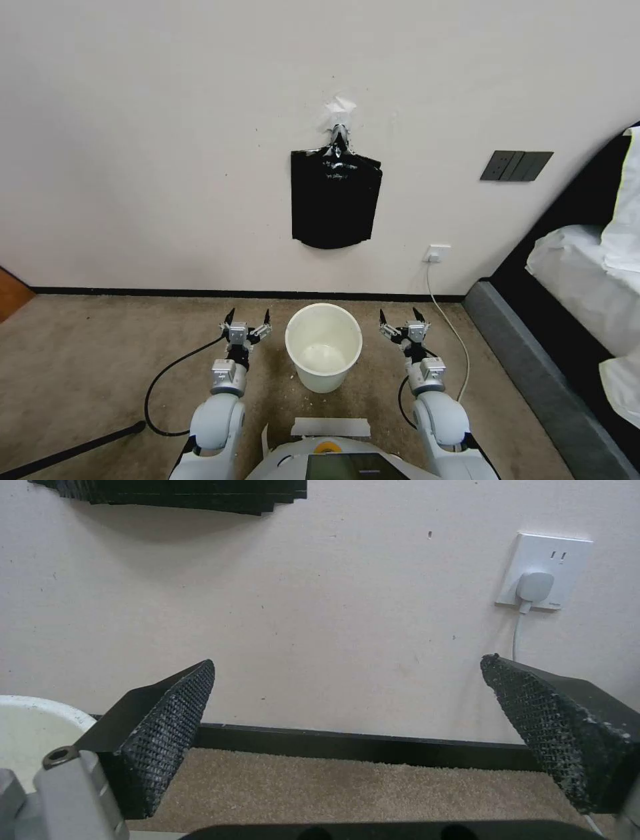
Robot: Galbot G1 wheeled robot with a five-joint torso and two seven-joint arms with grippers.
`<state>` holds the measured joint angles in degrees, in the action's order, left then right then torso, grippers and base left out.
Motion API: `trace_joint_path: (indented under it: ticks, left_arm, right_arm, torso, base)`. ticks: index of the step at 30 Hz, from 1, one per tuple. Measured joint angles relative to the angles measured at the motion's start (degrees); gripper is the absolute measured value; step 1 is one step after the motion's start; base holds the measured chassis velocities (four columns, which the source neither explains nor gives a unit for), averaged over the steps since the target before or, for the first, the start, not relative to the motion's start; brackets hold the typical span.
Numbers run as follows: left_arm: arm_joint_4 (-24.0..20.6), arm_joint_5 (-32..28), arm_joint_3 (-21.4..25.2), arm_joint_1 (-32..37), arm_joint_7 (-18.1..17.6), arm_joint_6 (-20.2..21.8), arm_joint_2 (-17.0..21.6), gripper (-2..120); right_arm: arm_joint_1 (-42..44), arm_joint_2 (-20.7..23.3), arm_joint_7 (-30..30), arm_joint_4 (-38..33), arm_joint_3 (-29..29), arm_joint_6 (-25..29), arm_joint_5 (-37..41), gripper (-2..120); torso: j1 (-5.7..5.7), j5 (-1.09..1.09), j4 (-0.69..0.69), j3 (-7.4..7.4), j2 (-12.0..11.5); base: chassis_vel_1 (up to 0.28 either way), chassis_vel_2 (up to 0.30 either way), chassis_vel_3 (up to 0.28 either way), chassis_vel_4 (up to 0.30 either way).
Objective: Place a trash bag onto the trash bin.
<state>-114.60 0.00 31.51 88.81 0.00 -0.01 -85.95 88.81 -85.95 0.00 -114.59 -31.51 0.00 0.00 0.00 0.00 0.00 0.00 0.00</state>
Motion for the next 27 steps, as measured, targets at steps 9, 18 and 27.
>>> trace_joint_path:
  ticks: [9,18,27]
  left_arm:
    - [0.0,0.0,-0.1,0.0,-0.2,-0.1,0.1,100]
    - [3.5,-3.4,-4.6,-2.2,-8.4,-13.2,3.5,100]
    - [2.3,-4.5,-7.4,-0.1,-6.3,-14.8,4.8,100]
  right_arm:
    - [0.3,0.1,0.3,-0.1,0.0,0.3,0.0,100]
    - [8.2,1.2,7.5,-2.7,1.3,11.7,-2.0,100]
    - [8.7,1.3,7.3,-2.6,2.3,12.2,-1.3,100]
  torso:
    - [0.00,0.00,0.01,0.00,0.0]
    - [0.00,0.04,-0.01,0.00,0.0]
    - [0.00,0.00,-0.01,0.00,0.0]
  base:
    - [0.000,0.000,0.000,0.000]
    - [0.000,0.000,0.000,0.000]
    - [0.000,0.000,0.000,0.000]
